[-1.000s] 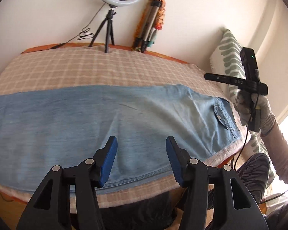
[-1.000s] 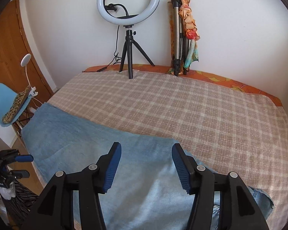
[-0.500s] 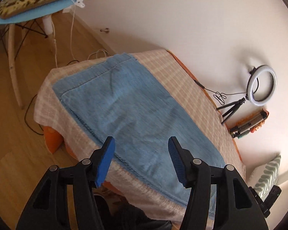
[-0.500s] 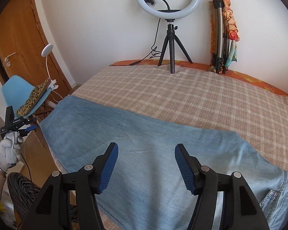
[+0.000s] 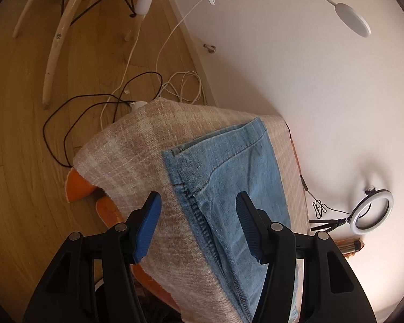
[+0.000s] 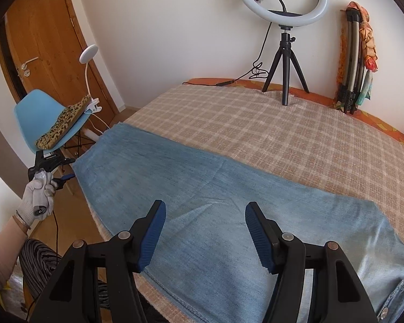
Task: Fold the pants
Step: 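Move both open tools over the jeans leg ends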
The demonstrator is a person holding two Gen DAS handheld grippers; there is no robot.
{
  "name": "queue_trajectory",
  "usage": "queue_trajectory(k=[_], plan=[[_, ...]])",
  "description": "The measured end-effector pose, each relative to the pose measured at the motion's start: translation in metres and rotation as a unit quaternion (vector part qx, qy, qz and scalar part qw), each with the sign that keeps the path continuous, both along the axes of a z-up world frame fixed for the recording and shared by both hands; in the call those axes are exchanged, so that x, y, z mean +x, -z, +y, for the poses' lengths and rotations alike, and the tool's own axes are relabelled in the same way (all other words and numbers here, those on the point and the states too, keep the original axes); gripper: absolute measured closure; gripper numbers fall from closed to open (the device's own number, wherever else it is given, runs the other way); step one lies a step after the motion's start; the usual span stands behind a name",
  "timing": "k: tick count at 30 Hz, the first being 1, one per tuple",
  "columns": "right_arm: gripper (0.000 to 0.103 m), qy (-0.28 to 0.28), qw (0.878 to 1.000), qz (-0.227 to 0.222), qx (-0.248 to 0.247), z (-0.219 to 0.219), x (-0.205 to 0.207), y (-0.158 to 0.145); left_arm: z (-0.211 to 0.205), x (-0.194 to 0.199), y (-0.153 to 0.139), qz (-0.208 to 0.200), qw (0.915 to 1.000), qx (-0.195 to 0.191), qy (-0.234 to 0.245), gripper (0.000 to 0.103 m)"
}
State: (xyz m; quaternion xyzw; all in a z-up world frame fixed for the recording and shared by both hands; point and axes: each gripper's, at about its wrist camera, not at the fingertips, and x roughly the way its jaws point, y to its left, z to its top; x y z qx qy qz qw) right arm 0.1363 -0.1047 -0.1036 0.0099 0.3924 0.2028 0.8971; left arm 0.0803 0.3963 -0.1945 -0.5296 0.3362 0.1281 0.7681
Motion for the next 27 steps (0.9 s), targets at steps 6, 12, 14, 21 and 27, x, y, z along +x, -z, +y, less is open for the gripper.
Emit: queue_trajectory(k=[6,12,14,21,27], plan=[[0.039,0.006,1.0,0.007,-0.003,-0.001,0.002,0.001,0.007,0.007,0.001,-0.012,0.9999,0.004,0.005,0.046],[0.039,0.019,1.0,0.014,0.0,-0.007,0.005,0.004,0.01,0.012,-0.001,-0.018,0.9998,0.011,0.003,0.047],[0.039,0.021,1.0,0.015,-0.001,-0.009,0.007,0.005,0.01,0.015,-0.004,-0.023,0.9996,0.016,0.006,0.047],[0.039,0.021,0.999,0.026,0.0,-0.007,0.011,0.013,-0.003,0.033,-0.009,-0.015,0.9975,0.064,0.029,0.047],[0.039,0.013,1.0,0.028,-0.004,0.003,0.015,0.012,-0.017,0.046,-0.02,-0.002,0.9878,0.146,0.056,0.09]])
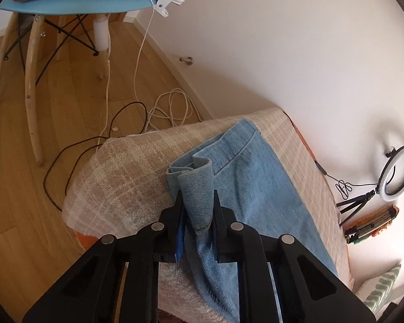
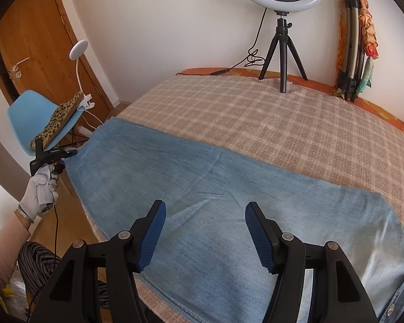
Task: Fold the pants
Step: 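Move both open tools over the jeans leg ends, then close the left tool on the jeans leg hem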
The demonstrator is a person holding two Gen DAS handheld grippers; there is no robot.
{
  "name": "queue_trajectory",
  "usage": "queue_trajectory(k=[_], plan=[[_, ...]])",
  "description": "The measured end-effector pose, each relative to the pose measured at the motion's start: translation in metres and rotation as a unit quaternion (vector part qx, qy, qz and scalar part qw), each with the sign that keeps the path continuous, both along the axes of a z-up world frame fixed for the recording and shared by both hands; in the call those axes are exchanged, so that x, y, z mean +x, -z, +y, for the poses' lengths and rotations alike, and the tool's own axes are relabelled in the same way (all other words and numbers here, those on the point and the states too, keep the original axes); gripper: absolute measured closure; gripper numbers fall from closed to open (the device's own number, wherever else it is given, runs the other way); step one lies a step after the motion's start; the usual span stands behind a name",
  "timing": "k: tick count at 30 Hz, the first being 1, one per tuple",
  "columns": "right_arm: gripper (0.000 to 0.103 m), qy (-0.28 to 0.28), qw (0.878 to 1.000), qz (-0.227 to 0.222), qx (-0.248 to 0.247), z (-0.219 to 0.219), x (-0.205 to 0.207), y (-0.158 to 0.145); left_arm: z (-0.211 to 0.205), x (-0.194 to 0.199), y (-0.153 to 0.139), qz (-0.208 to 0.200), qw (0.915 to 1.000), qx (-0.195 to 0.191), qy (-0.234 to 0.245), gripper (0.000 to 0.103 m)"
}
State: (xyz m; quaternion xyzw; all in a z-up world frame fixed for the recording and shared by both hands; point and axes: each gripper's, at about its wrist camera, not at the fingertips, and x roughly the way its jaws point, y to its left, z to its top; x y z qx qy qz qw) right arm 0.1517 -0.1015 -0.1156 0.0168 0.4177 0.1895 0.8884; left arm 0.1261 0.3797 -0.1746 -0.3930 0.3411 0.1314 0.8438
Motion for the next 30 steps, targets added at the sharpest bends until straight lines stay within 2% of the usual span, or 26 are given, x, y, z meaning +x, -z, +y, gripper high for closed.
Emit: queue_trajectory(k=[2,6,10,13,17,21,22,24,27,30], plan=[[0.039,-0.003,1.0,0.0,0.0,0.004,0.002,-0.002,-0.004,-0.001,-0.007,-0.016,0.9998,0.012,0.006,0.091],[0.039,-0.007,1.0,0.003,0.005,0.011,0.008,-0.004,-0.027,0.002,-0.035,-0.049,0.9953,0.071,0.043,0.093],[0.039,-0.01,1.0,0.01,0.012,0.018,0.017,-0.004,-0.065,0.008,-0.058,-0.074,0.9849,0.124,0.096,0.094],[0.039,-0.013,1.0,0.014,0.021,0.025,0.026,-0.005,-0.101,0.009,-0.069,-0.091,0.9731,0.152,0.148,0.094],[0.039,-0.027,0.998,0.033,0.05,0.036,0.047,-0.004,-0.16,0.006,-0.078,-0.104,0.9453,0.207,0.23,0.095],[0.036,-0.05,0.993,0.064,0.088,0.059,0.075,0.004,-0.215,0.002,-0.063,-0.091,0.9188,0.221,0.315,0.095],[0.035,-0.056,0.991,0.072,0.098,0.066,0.082,0.008,-0.23,0.0,-0.059,-0.084,0.908,0.237,0.335,0.095],[0.034,-0.072,0.986,0.088,0.122,0.083,0.095,0.014,-0.261,-0.008,-0.052,-0.077,0.8794,0.287,0.372,0.095],[0.034,-0.095,0.981,0.1,0.135,0.112,0.114,0.017,-0.292,-0.022,-0.045,-0.071,0.8556,0.31,0.408,0.095],[0.034,-0.129,0.98,0.101,0.113,0.149,0.132,0.011,-0.312,-0.035,-0.037,-0.068,0.8346,0.337,0.431,0.095]])
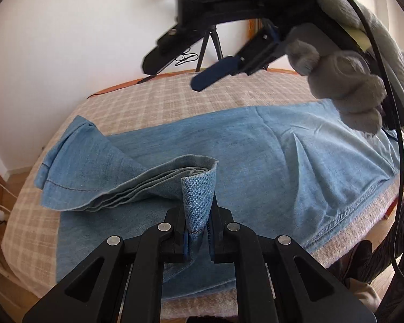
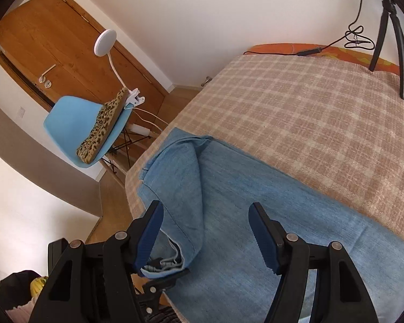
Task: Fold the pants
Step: 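Close the left tool on the jeans leg hem, then close the right tool on the leg layers while the left tool holds the hem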
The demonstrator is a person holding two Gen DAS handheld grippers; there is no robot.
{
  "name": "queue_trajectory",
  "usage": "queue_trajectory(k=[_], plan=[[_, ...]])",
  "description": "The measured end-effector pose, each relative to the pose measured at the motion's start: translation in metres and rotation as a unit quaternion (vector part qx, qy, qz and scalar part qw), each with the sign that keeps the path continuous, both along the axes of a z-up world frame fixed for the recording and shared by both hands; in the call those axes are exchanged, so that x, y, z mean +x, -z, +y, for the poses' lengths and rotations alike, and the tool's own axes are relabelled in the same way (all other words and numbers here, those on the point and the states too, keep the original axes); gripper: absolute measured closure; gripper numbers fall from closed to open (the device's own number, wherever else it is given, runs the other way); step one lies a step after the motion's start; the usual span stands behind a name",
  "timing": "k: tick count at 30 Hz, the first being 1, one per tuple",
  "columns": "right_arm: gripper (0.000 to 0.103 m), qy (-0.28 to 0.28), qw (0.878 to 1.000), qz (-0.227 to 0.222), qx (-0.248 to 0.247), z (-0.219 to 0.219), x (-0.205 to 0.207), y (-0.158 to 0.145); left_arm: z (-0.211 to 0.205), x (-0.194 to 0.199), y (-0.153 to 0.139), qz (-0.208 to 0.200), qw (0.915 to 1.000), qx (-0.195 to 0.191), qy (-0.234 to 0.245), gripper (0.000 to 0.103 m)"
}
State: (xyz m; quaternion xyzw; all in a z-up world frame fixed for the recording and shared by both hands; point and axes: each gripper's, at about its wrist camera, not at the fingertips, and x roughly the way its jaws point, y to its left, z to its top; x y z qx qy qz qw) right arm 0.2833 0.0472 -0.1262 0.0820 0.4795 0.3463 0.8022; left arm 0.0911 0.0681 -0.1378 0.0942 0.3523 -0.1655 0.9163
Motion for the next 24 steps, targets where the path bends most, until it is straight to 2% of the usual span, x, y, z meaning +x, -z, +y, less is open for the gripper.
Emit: queue_trajectory(k=[3,7,11,16,21,24], plan=[[0.034,-0.043,0.999,-0.005,-0.032,0.042,0.013,-0.008,-0.009,-0.008,0.009,0.004,0.9997,0.022,0.009,0.095],[0.034,-0.073,0.994,0.029,-0.07,0.089,0.027,-0.008,-0.022,-0.02,0.015,-0.018,0.9966,0.075,0.029,0.095],[0.034,-0.073,0.986,0.063,-0.134,0.122,0.042,0.004,-0.021,-0.021,0.015,-0.018,0.9965,0.074,0.035,0.095],[0.034,-0.055,0.979,0.099,-0.167,0.15,0.063,0.009,-0.021,-0.018,0.014,-0.021,0.9962,0.076,0.038,0.095],[0.034,-0.033,0.966,0.155,-0.204,0.174,0.079,0.031,-0.017,-0.021,0.014,-0.023,0.9962,0.073,0.043,0.095],[0.034,-0.039,0.955,0.162,-0.245,0.185,0.075,0.043,-0.02,-0.019,0.015,-0.024,0.9957,0.076,0.047,0.095]])
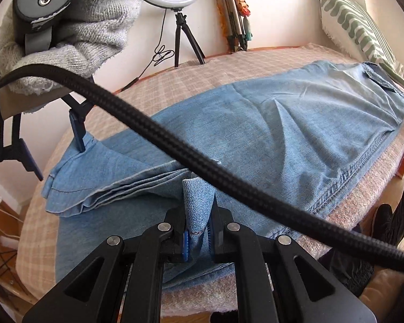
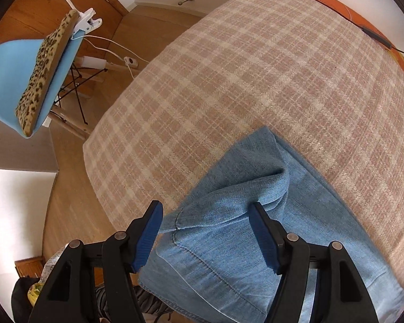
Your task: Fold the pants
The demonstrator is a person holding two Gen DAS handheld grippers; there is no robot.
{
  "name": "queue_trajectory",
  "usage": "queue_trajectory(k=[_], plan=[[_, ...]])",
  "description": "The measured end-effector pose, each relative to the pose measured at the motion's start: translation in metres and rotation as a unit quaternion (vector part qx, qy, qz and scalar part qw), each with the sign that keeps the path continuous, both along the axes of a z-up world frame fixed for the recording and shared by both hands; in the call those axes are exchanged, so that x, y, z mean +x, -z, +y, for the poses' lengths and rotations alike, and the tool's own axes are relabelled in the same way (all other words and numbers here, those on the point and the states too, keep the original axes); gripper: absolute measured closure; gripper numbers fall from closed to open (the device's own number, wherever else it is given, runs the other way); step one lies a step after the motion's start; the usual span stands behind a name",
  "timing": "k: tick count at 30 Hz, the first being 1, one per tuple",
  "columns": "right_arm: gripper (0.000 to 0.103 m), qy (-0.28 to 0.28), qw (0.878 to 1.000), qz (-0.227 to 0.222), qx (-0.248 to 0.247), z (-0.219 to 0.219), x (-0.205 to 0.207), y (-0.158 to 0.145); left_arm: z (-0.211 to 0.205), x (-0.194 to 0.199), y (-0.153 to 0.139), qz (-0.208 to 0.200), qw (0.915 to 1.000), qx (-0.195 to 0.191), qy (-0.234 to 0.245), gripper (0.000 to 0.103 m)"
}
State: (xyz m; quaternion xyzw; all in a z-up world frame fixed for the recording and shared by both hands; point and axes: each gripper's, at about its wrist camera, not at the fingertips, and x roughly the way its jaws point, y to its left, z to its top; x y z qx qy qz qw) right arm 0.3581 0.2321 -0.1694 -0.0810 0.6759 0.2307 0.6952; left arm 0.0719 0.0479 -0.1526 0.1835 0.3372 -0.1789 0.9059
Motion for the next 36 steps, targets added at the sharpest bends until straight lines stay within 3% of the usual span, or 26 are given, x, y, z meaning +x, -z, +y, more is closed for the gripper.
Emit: queue_trajectory(k=[4,9,12,13,17,21,26,31,36], plan=[[0.036,0.008,0.999,0.037,-0.018,0.0,-0.005,0.01,0.0,0.002,0.001,0.001,1.0,-0.001,0.004,0.095],[0.035,0.014,0.998,0.031,-0.044,0.013,-0.002,0.022,0.0,0.002,0.002,0.0,1.0,0.0,0.007,0.095],[0.041,0.015,0.998,0.033,-0.055,0.017,0.003,0.034,0.001,0.001,0.001,-0.001,1.0,0.0,0.008,0.095],[0.047,0.011,0.998,0.031,-0.058,0.017,0.002,0.035,0.001,0.001,0.001,-0.002,1.0,0.001,0.008,0.095],[0.094,-0.007,0.999,0.025,-0.025,0.009,-0.003,0.03,0.0,0.0,0.002,-0.002,0.9999,0.004,0.009,0.095],[0.097,-0.039,0.999,-0.005,0.008,-0.01,-0.015,0.004,0.001,-0.004,-0.003,-0.009,0.9999,0.002,0.008,0.095],[0.097,-0.021,0.997,-0.039,0.057,-0.068,-0.023,-0.035,0.001,-0.013,-0.023,-0.027,0.9993,-0.026,0.01,0.095],[0.097,0.039,0.992,-0.077,0.092,-0.158,-0.035,-0.07,-0.008,-0.019,-0.045,-0.037,0.9963,-0.073,0.027,0.095],[0.097,0.106,0.983,-0.084,0.124,-0.253,-0.04,-0.07,-0.044,-0.029,-0.049,-0.039,0.9931,-0.073,0.084,0.095]])
